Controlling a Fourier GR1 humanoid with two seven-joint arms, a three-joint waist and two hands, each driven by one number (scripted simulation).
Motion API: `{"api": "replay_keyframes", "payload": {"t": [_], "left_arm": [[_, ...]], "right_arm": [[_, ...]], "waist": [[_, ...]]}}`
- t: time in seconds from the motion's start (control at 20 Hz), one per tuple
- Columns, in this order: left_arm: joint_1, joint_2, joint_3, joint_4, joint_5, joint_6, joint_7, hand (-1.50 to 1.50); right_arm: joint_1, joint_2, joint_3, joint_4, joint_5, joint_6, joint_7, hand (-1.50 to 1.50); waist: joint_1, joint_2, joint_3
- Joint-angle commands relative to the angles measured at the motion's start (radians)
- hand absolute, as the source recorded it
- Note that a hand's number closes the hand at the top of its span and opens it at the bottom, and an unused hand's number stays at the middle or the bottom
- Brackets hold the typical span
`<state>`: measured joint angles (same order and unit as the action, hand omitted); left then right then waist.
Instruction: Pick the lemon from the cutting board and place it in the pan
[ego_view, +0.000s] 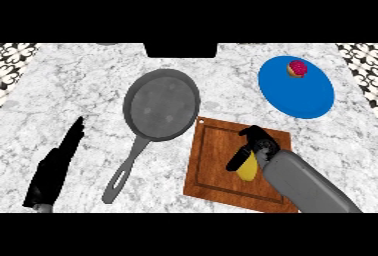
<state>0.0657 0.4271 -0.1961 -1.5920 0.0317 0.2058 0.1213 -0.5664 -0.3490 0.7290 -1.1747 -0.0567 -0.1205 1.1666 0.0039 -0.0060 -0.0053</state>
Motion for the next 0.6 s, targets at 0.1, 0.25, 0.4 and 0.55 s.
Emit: {"api": "replay_keyframes", "payload": {"t": [0.1,0.25,0.4,0.55], "left_arm": [[0.026,0.027,0.056,0.002,0.002,-0.041,-0.028,0.0],[0.003,-0.029,0.038,0.058,-0.023,-0.024,-0.062,0.0],[-0.028,-0.049,0.02,0.018,-0.045,-0.008,0.038,0.0],[-0.002,-0.067,0.023,0.004,-0.056,-0.009,0.014,0.0]], "right_arm": [[0.086,0.02,-0.044,-0.078,0.05,-0.054,0.104,1.5],[0.091,0.055,-0.082,-0.027,0.048,-0.039,0.057,1.5],[0.09,0.093,-0.094,-0.032,0.09,-0.068,0.084,1.5],[0.148,0.105,-0.09,-0.046,0.155,-0.105,0.035,1.5]], "waist": [[-0.005,0.003,0.005],[-0.004,0.006,0.005],[-0.005,0.005,0.005],[-0.005,0.005,0.005]]}}
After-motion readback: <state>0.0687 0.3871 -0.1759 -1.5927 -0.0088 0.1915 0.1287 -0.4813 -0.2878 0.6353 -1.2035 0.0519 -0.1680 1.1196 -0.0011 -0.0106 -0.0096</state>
